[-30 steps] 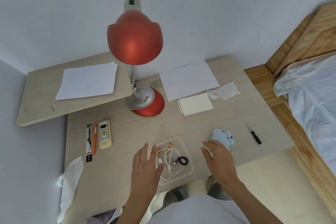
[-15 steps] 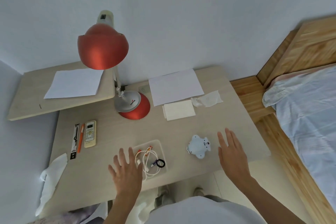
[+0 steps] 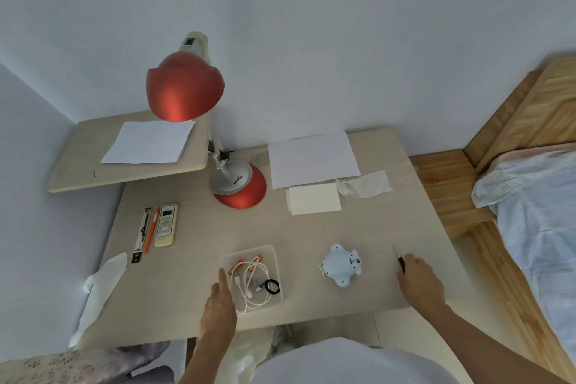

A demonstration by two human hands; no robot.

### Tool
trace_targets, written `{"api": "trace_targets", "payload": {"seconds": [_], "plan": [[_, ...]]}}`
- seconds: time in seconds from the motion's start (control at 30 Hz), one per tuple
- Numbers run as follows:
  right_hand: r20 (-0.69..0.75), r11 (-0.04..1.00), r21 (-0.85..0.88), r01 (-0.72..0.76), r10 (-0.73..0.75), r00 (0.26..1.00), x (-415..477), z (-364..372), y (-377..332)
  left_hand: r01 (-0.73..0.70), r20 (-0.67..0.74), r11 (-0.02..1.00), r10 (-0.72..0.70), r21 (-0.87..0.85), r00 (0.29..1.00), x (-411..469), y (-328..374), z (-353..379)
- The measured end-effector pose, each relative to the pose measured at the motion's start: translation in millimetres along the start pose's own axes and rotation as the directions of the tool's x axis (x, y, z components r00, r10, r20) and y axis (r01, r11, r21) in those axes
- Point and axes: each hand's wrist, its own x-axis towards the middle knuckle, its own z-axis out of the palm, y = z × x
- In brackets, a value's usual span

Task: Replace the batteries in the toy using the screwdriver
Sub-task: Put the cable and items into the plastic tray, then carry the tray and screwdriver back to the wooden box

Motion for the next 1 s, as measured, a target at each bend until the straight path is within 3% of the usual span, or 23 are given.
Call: {"api": "trace_targets", "payload": {"seconds": [0.17, 0.3, 0.5, 0.77, 1.0], "plan": [[0.038, 0.998, 0.055, -0.027, 0.025, 0.999, 23, 6, 4, 0.137, -0.030, 0.961, -0.148, -0.240, 0.988, 8, -10, 11], [0.056, 0.987, 0.122, -0.101, 0.095, 0.994, 32, 11, 6, 0.251, 0.035, 0.908, -0.254, -0.335, 0.967, 26, -35, 35], [-0.023, 0.982, 0.168, -0.089, 0.094, 0.995, 34, 7, 13, 0.225, 0.034, 0.916, -0.227, -0.333, 0.973, 31, -40, 45], [0.029, 0.990, 0.141, 0.014, -0.018, 0.999, 32, 15, 17, 0.243, 0.047, 0.896, -0.243, -0.371, 0.969, 20, -21, 24], [0.051, 0.987, 0.163, 0.008, -0.016, 0.999, 30, 11, 3, 0.199, 0.046, 0.839, -0.204, -0.506, 0.978, 20, -15, 5]]}}
